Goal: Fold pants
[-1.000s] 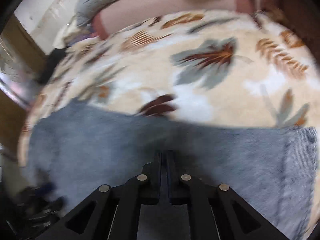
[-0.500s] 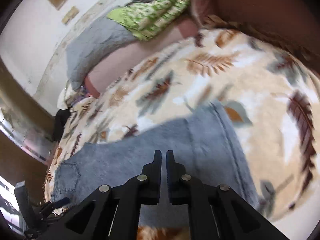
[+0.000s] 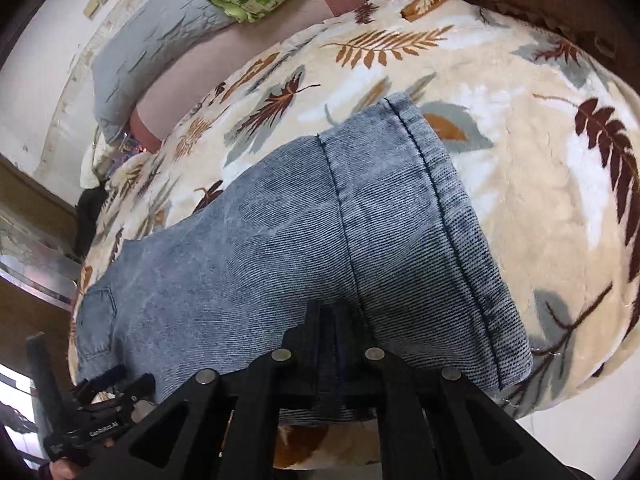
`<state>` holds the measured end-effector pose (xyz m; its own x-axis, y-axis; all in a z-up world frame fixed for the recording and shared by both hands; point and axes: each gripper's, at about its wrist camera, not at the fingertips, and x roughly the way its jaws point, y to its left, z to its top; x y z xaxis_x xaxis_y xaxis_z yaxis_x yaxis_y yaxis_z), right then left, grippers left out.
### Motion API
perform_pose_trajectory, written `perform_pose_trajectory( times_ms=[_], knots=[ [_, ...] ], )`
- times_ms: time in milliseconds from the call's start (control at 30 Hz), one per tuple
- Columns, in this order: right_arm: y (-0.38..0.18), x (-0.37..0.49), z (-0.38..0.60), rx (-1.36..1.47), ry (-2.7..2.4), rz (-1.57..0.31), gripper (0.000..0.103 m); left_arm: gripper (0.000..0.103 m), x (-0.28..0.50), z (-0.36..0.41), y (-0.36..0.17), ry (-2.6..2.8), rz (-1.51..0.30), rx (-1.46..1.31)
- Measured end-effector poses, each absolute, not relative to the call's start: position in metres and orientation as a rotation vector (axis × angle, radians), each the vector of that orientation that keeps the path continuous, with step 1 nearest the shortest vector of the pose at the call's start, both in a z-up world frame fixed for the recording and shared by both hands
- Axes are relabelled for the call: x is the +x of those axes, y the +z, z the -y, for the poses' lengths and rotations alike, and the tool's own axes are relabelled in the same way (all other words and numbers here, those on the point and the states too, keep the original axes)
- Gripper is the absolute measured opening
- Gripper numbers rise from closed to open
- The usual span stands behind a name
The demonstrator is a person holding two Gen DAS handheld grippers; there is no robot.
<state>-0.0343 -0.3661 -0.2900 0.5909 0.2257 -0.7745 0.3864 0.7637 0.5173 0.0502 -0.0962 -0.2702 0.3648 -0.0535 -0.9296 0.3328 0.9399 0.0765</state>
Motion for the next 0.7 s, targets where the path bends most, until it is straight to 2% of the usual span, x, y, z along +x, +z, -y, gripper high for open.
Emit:
perform_pose_trajectory(
  times_ms=[200,400,567,700],
  knots=[
    [-0.293,-0.029,0.364,0.683,-0.099,-0.980,0.009,0.098,0.053,0.098,-0.274,-0.238,-1.194,0.280],
    [-0.293,-0.030,0.364,0.679,-0.103,-0.972,0.009,0.100,0.046,0.097,-0.275,-0.258,-1.133,0.293],
    [-0.287,-0.034,0.361,0.669,-0.116,-0.948,0.009,0.099,0.044,0.102,-0.265,-0.244,-1.185,0.335],
    [-0.264,-0.047,0.358,0.598,-0.181,-0.851,0.009,0.099,0.030,0.107,-0.233,-0.212,-1.042,0.409]
  ],
)
